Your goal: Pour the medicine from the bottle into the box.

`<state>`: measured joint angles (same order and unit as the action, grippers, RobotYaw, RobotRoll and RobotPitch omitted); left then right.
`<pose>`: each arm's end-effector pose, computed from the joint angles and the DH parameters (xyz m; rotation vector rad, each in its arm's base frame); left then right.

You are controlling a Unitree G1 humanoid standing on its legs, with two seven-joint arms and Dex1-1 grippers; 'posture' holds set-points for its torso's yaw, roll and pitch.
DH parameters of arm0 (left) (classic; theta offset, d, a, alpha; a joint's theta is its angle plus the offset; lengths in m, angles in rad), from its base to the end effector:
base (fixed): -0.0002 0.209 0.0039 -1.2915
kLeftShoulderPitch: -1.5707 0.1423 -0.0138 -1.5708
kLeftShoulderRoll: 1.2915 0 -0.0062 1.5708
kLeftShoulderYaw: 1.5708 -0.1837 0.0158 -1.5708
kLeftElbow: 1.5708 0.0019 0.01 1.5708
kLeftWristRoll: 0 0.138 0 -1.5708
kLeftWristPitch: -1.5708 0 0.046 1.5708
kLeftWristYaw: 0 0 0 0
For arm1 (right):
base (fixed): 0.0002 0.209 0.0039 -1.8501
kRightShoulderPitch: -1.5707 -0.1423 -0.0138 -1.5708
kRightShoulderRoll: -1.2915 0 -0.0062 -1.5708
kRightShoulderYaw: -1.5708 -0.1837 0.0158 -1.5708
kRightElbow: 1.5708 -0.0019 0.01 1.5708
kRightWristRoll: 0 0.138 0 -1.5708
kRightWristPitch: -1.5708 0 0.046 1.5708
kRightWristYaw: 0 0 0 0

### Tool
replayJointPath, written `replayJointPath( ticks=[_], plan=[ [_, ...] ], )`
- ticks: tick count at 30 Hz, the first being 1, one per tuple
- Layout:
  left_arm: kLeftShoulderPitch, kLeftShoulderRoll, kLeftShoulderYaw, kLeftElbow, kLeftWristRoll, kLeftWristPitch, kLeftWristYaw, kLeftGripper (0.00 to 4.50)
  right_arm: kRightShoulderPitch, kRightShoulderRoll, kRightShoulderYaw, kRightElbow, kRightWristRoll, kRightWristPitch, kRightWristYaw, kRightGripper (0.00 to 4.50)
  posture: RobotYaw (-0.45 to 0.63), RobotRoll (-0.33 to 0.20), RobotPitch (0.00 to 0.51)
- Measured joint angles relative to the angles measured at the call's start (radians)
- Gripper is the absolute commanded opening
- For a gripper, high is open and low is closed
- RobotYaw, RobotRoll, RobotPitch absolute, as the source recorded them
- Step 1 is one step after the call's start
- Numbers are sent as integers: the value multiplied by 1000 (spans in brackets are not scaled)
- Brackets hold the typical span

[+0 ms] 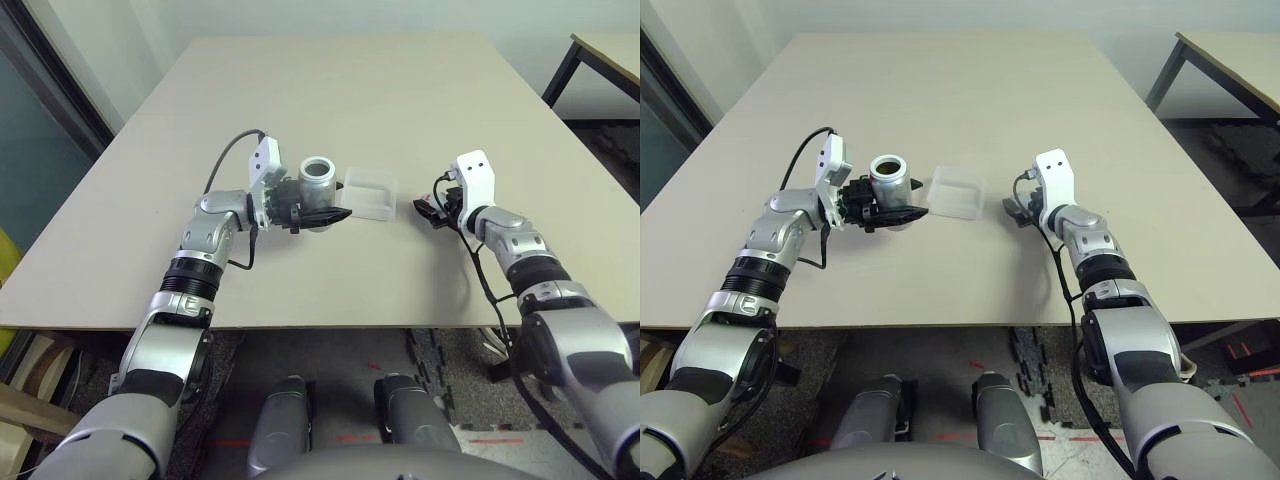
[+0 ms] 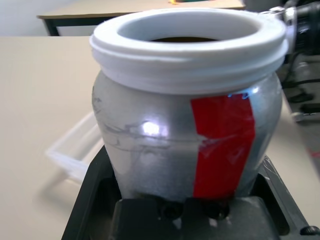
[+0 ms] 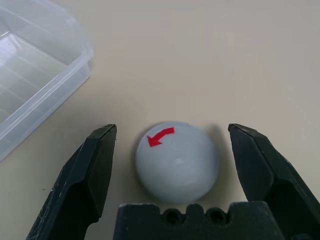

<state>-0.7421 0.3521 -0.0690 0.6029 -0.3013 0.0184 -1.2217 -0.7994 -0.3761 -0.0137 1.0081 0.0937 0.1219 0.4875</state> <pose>0.3322 0.1874 0.1381 0.1362 -0.0482 -1.2665 0.3312 -0.2266 0.0889 -0.1458 0.3573 0.3453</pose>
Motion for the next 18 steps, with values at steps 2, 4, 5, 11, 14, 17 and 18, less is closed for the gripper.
replayJointPath(
  ticks=[2,4,5,11,14,17,18],
  plan=[
    [-28,-9,16,51,31,-67,70,2748,5,-16,0,-29,1,-3,23,4500,-109,0,43],
    [-68,-23,25,108,70,-128,159,2748,16,-32,0,-90,4,-7,64,4500,-113,0,44],
    [-93,-26,24,139,94,-158,202,2748,23,-38,0,-128,7,-7,85,4500,-115,0,44],
    [-196,-41,-33,325,284,-300,451,2748,57,-64,-3,-262,20,23,147,4500,-124,0,42],
    [-235,-56,-80,411,383,-354,567,2748,66,-68,-19,-277,30,39,148,4500,-126,0,41],
    [-293,-68,-133,482,473,-405,674,2748,69,-69,-32,-298,32,49,148,4500,-127,0,39],
    [-313,-69,-158,498,510,-419,713,2748,69,-70,-35,-303,33,51,148,4500,-127,0,39]
  ],
)
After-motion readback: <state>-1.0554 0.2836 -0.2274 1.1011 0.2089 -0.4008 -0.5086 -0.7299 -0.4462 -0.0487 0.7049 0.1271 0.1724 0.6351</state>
